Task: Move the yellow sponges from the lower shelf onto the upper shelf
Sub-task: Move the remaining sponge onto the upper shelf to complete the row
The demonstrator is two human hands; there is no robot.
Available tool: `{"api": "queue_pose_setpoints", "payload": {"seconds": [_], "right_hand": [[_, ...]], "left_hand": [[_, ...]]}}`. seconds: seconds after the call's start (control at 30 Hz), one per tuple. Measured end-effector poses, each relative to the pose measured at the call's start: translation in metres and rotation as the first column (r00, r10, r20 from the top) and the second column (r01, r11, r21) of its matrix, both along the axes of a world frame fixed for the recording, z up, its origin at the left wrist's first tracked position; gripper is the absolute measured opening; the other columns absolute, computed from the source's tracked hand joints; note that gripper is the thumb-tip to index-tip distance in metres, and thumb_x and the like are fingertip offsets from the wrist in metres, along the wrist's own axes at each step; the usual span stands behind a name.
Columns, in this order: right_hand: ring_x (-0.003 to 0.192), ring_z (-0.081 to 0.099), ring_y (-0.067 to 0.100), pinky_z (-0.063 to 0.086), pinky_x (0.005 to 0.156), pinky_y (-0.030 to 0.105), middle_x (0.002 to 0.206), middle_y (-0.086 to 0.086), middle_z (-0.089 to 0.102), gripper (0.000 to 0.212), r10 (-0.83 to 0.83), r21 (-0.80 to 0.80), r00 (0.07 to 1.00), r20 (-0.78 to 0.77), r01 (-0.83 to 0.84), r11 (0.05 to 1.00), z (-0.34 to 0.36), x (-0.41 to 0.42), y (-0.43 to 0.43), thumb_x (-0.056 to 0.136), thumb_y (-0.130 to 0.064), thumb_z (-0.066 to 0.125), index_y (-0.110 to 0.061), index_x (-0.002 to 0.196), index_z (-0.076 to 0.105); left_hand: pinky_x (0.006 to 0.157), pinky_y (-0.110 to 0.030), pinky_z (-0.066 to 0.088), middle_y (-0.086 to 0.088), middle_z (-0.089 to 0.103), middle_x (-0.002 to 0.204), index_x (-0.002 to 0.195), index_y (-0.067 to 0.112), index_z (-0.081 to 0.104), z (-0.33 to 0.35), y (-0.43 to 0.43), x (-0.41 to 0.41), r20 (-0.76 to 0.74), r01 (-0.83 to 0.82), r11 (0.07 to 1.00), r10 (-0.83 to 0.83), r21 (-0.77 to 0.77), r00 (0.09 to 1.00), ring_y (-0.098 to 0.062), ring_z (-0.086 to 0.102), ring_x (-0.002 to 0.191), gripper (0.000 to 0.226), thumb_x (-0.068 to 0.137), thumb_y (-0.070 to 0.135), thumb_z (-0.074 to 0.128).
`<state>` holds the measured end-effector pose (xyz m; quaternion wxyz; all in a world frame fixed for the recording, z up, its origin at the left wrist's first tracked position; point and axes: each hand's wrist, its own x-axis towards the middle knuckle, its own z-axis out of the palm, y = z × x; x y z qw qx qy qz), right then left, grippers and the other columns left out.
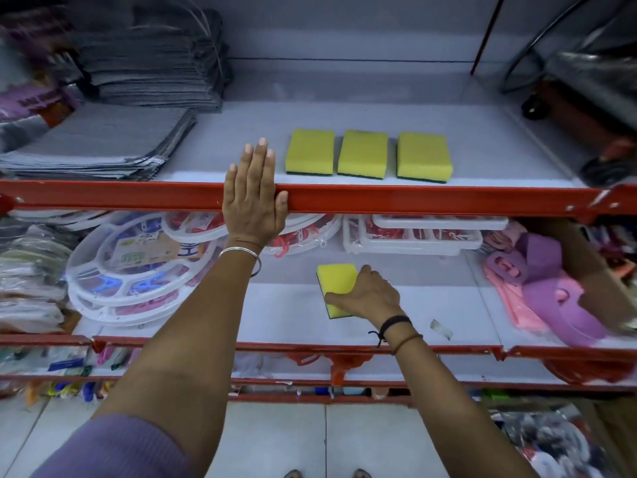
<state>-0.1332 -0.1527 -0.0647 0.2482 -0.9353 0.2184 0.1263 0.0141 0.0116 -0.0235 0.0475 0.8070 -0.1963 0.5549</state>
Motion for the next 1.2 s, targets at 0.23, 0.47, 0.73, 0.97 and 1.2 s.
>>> {"api": "queue_pose_setpoints", "payload": {"seconds": [0.23, 0.47, 0.73, 0.97, 1.2], "right_hand": [[0.100, 0.056, 0.029, 0.038, 0.066, 0.031, 0.112, 0.009, 0.058, 0.073, 0.012, 0.021, 0.997, 0.071, -0.014, 1.000, 0.106, -0.036, -0.023, 0.067, -0.068, 0.060, -0.012, 0.112, 0.050], [0.100, 0.057, 0.031, 0.047, 0.074, 0.037, 0.110, 0.008, 0.061, 0.077, -0.059, -0.054, 0.959, 0.276, 0.077, 0.996, 0.185, -0.046, -0.056, 0.063, -0.070, 0.059, -0.013, 0.113, 0.052], [0.125, 0.048, 0.037, 0.043, 0.097, 0.043, 0.135, 0.020, 0.051, 0.093, -0.397, -0.006, 0.789, 0.469, 0.453, 0.892, 0.194, 0.017, -0.128, 0.065, -0.069, 0.060, -0.004, 0.130, 0.045], [0.127, 0.045, 0.037, 0.043, 0.100, 0.041, 0.139, 0.021, 0.046, 0.089, -0.472, -0.032, 0.797, 0.377, 0.521, 0.853, 0.176, 0.042, -0.162, 0.067, -0.065, 0.064, -0.004, 0.130, 0.047], [0.131, 0.038, 0.037, 0.036, 0.105, 0.042, 0.142, 0.020, 0.037, 0.093, -0.457, -0.077, 0.830, 0.321, 0.504, 0.861, 0.163, 0.045, -0.163, 0.069, -0.070, 0.059, -0.005, 0.134, 0.043]], "left_hand": [[0.119, -0.032, 0.007, -0.010, 0.039, 0.146, 0.144, 0.008, 0.029, 0.003, 0.002, -0.005, -0.079, 0.008, 1.000, -0.010, -0.016, 0.997, -0.015, 0.009, 0.146, 0.057, 0.095, 0.036, 0.024], [0.118, -0.033, 0.008, -0.013, 0.039, 0.146, 0.142, 0.007, 0.031, 0.006, 0.001, -0.009, -0.116, 0.044, 0.999, -0.048, -0.029, 0.992, -0.019, 0.015, 0.145, 0.055, 0.095, 0.035, 0.025], [0.118, -0.034, 0.009, -0.013, 0.040, 0.145, 0.142, 0.007, 0.031, 0.007, 0.002, -0.009, -0.128, 0.045, 0.998, -0.050, -0.038, 0.990, -0.016, 0.009, 0.146, 0.055, 0.095, 0.036, 0.023], [0.117, -0.034, 0.011, -0.013, 0.043, 0.143, 0.139, 0.007, 0.035, 0.004, 0.002, -0.004, -0.083, 0.028, 0.999, -0.030, -0.018, 0.996, -0.017, 0.012, 0.145, 0.054, 0.095, 0.036, 0.023], [0.117, -0.035, 0.012, -0.011, 0.037, 0.145, 0.139, 0.007, 0.034, 0.009, 0.002, -0.011, -0.139, 0.049, 0.999, -0.051, -0.023, 0.989, -0.018, 0.012, 0.145, 0.054, 0.096, 0.037, 0.021]]}}
